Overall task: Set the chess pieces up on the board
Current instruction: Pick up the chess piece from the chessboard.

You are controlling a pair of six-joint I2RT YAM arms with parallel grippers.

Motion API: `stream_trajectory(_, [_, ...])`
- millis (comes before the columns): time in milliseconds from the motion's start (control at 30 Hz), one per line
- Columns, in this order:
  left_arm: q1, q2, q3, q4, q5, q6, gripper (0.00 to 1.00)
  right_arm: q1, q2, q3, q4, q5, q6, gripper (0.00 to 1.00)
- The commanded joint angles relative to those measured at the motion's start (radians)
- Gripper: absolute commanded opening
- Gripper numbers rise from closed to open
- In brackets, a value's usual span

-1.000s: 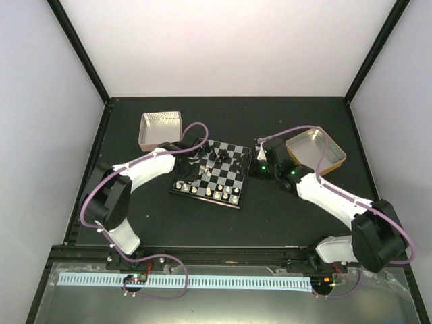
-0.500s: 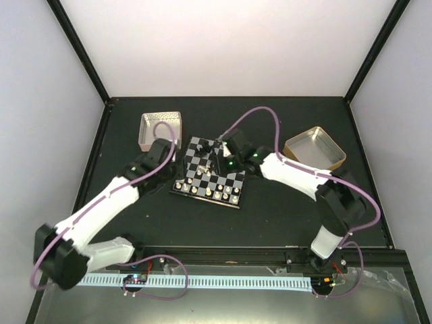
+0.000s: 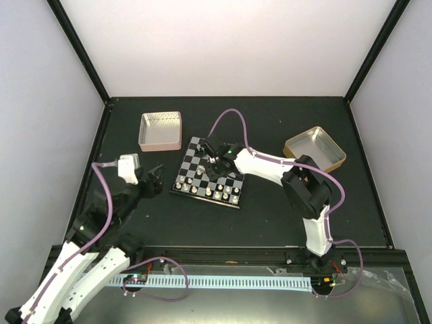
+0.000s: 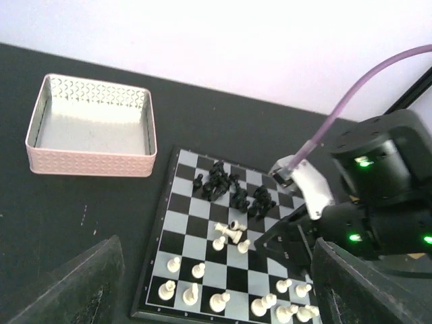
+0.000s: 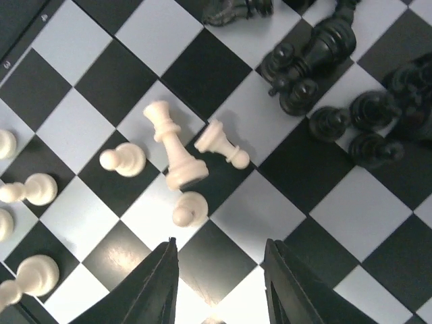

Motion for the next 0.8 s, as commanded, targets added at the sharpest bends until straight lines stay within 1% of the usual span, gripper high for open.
stream_trajectory(0, [0.006, -0.081, -0.013, -0.036, -0.002, 0.038, 0.79, 0.008, 0.035, 0.084, -0.048, 0.027, -0.041, 0.36])
stream_trajectory(167, [0.006, -0.105, -0.006, -0.097, -0.014, 0.056, 0.80, 0.009, 0.074, 0.110, -0.057, 0.004, -0.046, 0.36])
stream_trajectory(300, [0.006, -0.103, -0.011, -0.113, -0.009, 0.052, 0.80, 0.010, 0.100, 0.131, -0.060, -0.003, -0.047, 0.35])
stream_trajectory(533, [0.007, -0.102, -0.030, -0.104, 0.005, 0.032, 0.80, 0.012, 0.123, 0.155, -0.060, 0.001, -0.045, 0.21])
stream_trajectory(633, [0.006, -0.096, -0.039, -0.090, 0.010, 0.030, 0.80, 0.011, 0.126, 0.153, -0.060, 0.013, -0.048, 0.19])
stream_trajectory(767, [0.005, -0.084, -0.041, -0.090, 0.003, 0.027, 0.80, 0.012, 0.116, 0.142, -0.051, 0.008, -0.061, 0.12])
